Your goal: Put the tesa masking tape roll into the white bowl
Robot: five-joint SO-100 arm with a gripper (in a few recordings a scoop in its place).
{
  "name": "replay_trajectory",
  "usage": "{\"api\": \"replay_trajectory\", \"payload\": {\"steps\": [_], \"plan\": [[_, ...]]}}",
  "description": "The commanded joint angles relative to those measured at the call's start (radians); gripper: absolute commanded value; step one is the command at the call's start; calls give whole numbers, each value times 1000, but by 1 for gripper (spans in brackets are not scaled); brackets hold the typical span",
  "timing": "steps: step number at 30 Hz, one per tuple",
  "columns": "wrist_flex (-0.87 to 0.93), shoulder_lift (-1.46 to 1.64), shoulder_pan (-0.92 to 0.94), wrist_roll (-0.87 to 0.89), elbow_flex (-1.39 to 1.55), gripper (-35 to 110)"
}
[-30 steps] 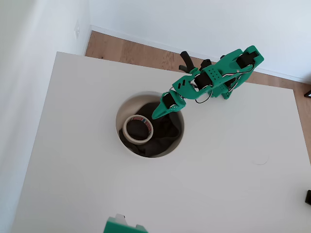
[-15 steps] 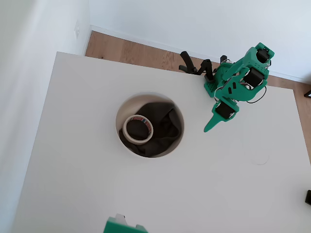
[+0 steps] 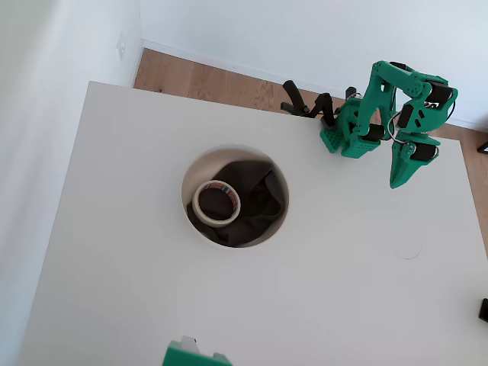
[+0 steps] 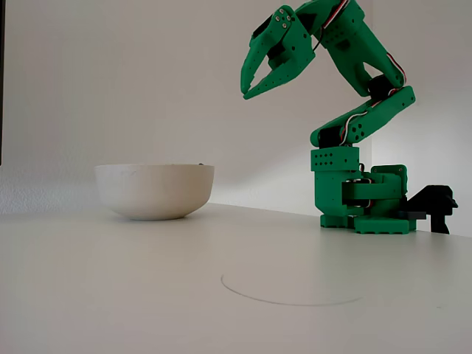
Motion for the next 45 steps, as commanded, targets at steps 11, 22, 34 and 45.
{"api": "replay_trajectory", "payload": {"steps": [11,22,34,45], "plan": [[-40,479,26,-34,558,-8],[60,565,21,-18,670,-8],[72,565,23,-11,686,-8],[72,565,25,-12,686,-8]]}}
